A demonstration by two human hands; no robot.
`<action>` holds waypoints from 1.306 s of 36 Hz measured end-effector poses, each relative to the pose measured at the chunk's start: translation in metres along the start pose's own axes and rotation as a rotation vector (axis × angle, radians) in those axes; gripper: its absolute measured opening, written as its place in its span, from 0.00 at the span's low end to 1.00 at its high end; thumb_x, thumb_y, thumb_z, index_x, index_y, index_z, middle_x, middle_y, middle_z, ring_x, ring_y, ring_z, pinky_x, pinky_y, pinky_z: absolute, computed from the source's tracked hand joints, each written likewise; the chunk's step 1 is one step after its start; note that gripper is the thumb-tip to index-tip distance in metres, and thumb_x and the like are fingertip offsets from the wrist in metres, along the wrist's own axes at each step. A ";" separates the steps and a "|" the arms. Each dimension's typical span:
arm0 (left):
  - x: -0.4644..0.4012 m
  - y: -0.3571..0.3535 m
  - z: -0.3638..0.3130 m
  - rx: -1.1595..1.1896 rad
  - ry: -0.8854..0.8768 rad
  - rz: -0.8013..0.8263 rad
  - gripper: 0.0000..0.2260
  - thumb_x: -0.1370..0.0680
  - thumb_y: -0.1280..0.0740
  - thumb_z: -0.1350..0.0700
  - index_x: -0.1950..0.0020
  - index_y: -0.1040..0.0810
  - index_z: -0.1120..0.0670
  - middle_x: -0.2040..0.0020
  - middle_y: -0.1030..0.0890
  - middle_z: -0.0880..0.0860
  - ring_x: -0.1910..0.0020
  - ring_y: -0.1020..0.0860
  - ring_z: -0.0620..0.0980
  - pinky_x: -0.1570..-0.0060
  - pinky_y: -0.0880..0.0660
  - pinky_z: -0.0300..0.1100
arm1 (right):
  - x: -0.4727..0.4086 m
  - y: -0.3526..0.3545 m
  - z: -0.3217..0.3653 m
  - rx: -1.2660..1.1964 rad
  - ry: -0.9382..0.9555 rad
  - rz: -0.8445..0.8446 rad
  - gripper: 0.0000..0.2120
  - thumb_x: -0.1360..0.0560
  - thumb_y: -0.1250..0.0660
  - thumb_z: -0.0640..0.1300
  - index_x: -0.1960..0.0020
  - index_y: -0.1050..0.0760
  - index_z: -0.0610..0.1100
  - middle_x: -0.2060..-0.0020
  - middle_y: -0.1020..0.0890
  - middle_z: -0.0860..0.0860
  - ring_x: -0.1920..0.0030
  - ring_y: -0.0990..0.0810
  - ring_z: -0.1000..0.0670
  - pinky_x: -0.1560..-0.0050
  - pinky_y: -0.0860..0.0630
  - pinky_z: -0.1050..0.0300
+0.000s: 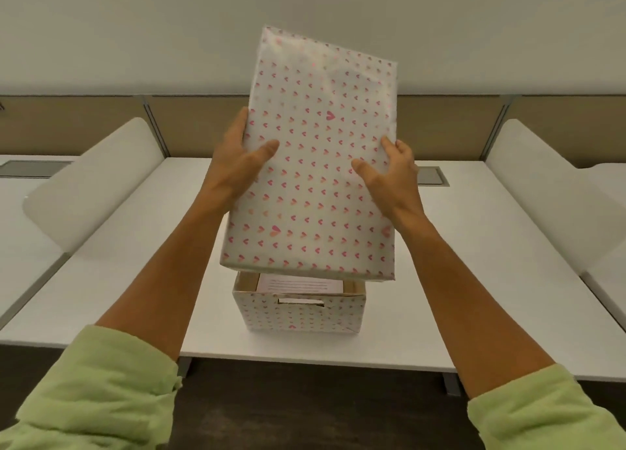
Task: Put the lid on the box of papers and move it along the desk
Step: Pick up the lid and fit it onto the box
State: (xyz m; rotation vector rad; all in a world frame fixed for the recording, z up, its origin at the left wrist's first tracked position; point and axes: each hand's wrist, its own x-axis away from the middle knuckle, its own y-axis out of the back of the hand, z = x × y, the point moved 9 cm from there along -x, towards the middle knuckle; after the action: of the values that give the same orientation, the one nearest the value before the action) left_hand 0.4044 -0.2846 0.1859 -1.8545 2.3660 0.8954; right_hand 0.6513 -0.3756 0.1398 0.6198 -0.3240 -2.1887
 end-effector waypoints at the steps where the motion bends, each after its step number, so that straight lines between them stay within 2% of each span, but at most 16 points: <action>1: -0.001 -0.002 0.006 0.018 0.027 0.014 0.24 0.24 0.33 0.45 0.30 0.34 0.47 0.36 0.24 0.47 0.45 0.19 0.50 0.46 0.20 0.55 | -0.001 -0.003 -0.003 -0.003 -0.007 0.015 0.38 0.27 0.32 0.60 0.22 0.38 0.46 0.24 0.38 0.48 0.27 0.35 0.42 0.31 0.30 0.37; 5: 0.000 -0.010 0.036 0.077 0.133 0.036 0.24 0.24 0.32 0.46 0.30 0.33 0.46 0.37 0.23 0.47 0.44 0.20 0.49 0.45 0.21 0.55 | -0.003 -0.014 -0.015 -0.004 -0.026 0.064 0.39 0.28 0.33 0.61 0.23 0.36 0.45 0.25 0.37 0.46 0.27 0.36 0.42 0.30 0.31 0.37; 9: 0.009 -0.018 0.074 0.126 0.279 0.048 0.28 0.26 0.31 0.44 0.28 0.34 0.46 0.33 0.25 0.48 0.40 0.22 0.53 0.40 0.24 0.59 | 0.003 -0.030 -0.031 0.016 -0.070 0.138 0.42 0.32 0.37 0.64 0.23 0.37 0.45 0.25 0.37 0.47 0.26 0.39 0.43 0.30 0.33 0.39; 13: 0.012 -0.027 0.108 0.087 0.375 0.060 0.30 0.26 0.31 0.44 0.26 0.37 0.46 0.30 0.29 0.49 0.37 0.25 0.55 0.38 0.27 0.60 | 0.005 -0.048 -0.054 0.049 -0.102 0.193 0.39 0.28 0.34 0.62 0.22 0.38 0.46 0.24 0.38 0.47 0.25 0.40 0.42 0.31 0.34 0.37; 16: 0.011 -0.037 0.130 0.042 0.419 0.076 0.31 0.25 0.31 0.43 0.25 0.39 0.45 0.27 0.32 0.48 0.34 0.28 0.55 0.37 0.28 0.57 | 0.005 -0.059 -0.073 0.067 -0.134 0.204 0.36 0.24 0.33 0.59 0.22 0.38 0.45 0.23 0.39 0.48 0.24 0.42 0.42 0.30 0.35 0.38; 19: 0.007 -0.048 0.147 0.022 0.446 0.100 0.32 0.25 0.31 0.42 0.24 0.41 0.45 0.25 0.34 0.48 0.32 0.30 0.55 0.38 0.29 0.55 | 0.008 -0.070 -0.094 0.070 -0.194 0.213 0.35 0.23 0.34 0.57 0.22 0.39 0.44 0.22 0.40 0.48 0.24 0.43 0.42 0.30 0.36 0.38; 23: 0.003 -0.057 0.171 0.005 0.488 0.135 0.34 0.25 0.32 0.42 0.23 0.43 0.45 0.23 0.38 0.48 0.28 0.34 0.56 0.34 0.33 0.57 | 0.014 -0.084 -0.115 0.085 -0.263 0.219 0.34 0.23 0.33 0.56 0.22 0.39 0.44 0.22 0.40 0.48 0.24 0.43 0.42 0.29 0.36 0.38; 30: -0.005 -0.062 0.207 0.074 0.580 0.178 0.33 0.25 0.32 0.42 0.23 0.42 0.45 0.23 0.37 0.48 0.28 0.33 0.57 0.34 0.33 0.58 | 0.014 -0.106 -0.128 0.118 -0.323 0.222 0.35 0.23 0.33 0.56 0.22 0.38 0.44 0.22 0.40 0.48 0.23 0.44 0.42 0.29 0.36 0.37; 40: -0.015 -0.071 0.236 0.199 0.616 0.243 0.31 0.26 0.31 0.42 0.25 0.38 0.45 0.27 0.32 0.48 0.33 0.28 0.56 0.39 0.28 0.56 | 0.003 -0.121 -0.138 0.198 -0.369 0.230 0.34 0.23 0.32 0.57 0.22 0.38 0.46 0.22 0.39 0.49 0.23 0.42 0.43 0.29 0.37 0.38; 47: -0.012 -0.075 0.256 0.211 0.646 0.248 0.33 0.26 0.31 0.42 0.24 0.40 0.45 0.25 0.34 0.48 0.31 0.30 0.56 0.38 0.29 0.58 | 0.003 -0.128 -0.142 0.250 -0.386 0.239 0.34 0.23 0.32 0.58 0.23 0.37 0.47 0.21 0.39 0.49 0.23 0.42 0.42 0.28 0.37 0.38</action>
State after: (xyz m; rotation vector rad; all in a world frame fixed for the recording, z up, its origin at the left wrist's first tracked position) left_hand 0.3897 -0.1732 -0.0559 -2.0110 2.9428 0.0091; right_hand 0.6425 -0.3005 -0.0351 0.2666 -0.8402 -2.0401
